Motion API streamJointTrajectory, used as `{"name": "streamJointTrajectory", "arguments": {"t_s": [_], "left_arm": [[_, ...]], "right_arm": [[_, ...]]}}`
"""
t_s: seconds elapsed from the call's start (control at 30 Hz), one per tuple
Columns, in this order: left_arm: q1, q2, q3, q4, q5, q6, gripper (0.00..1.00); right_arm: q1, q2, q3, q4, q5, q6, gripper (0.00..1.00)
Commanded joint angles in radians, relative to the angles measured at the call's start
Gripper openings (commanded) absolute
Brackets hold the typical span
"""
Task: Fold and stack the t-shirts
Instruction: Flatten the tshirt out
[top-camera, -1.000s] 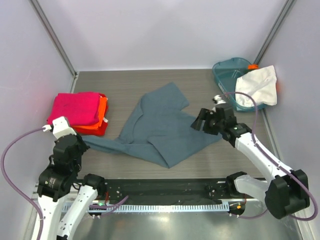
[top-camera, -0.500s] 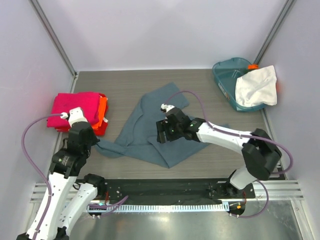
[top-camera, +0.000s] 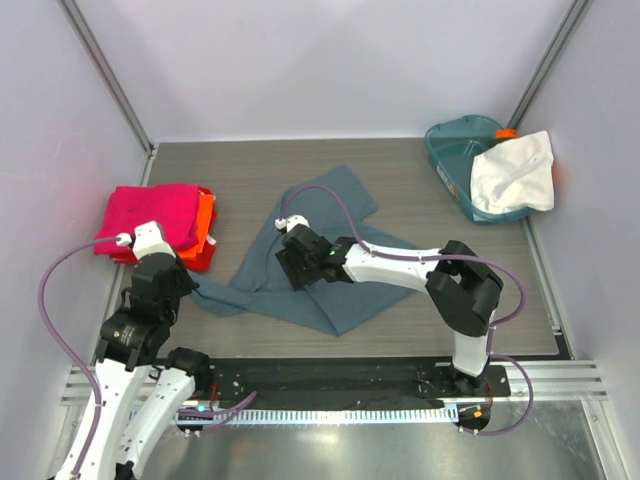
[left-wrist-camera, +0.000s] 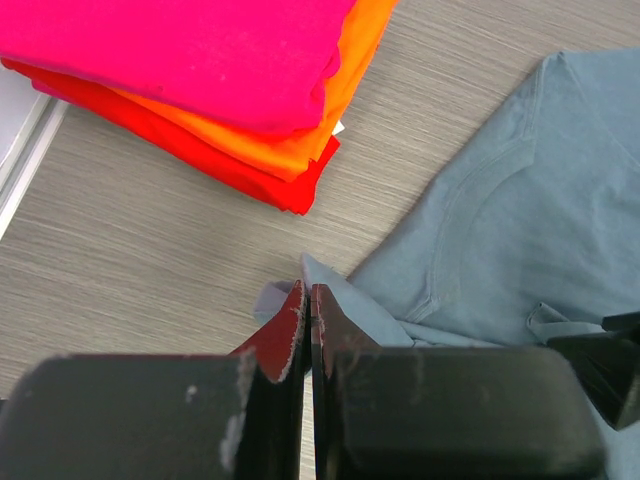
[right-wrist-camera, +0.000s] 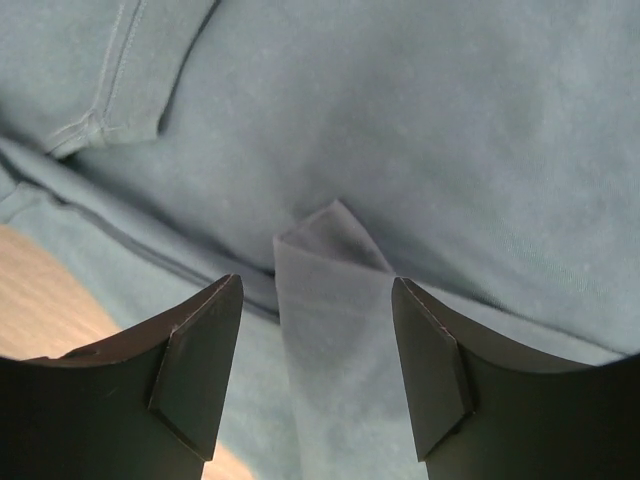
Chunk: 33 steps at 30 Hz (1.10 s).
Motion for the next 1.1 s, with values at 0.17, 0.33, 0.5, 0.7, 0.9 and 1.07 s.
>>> {"name": "streamJointTrajectory", "arguments": {"t_s": [0.17, 0.33, 0.5, 0.7, 0.9, 1.07], "left_arm": [[0.004, -0.019, -0.010, 0.055, 0.003, 0.000, 0.01], [0.003, -0.031, -0.014, 0.055, -0.002, 0.000, 0.00], [0.003, -0.028, -0.014, 0.055, -0.002, -0.001, 0.00], [0.001, -0.035, -0.015, 0.054, -0.011, -0.004, 0.01], [0.001, -0.031, -0.014, 0.051, -0.020, -0.009, 0.00], [0.001, -0.032, -0.014, 0.049, -0.023, -0.009, 0.01]], "right_arm": [[0.012, 0.020, -0.005, -0.048, 0.119, -0.026, 0.43], [0.012, -0.077, -0.093, -0.060, 0.280, 0.039, 0.01], [0.010, -0.366, -0.298, -0.063, 0.484, 0.147, 0.01], [0.006, -0.837, -0.631, -0.142, 0.610, 0.457, 0.01], [0.004, -1.357, -0.886, -0.255, 0.561, 0.711, 0.49], [0.004, -1.684, -0.929, -0.235, 0.548, 0.648, 0.87]]}}
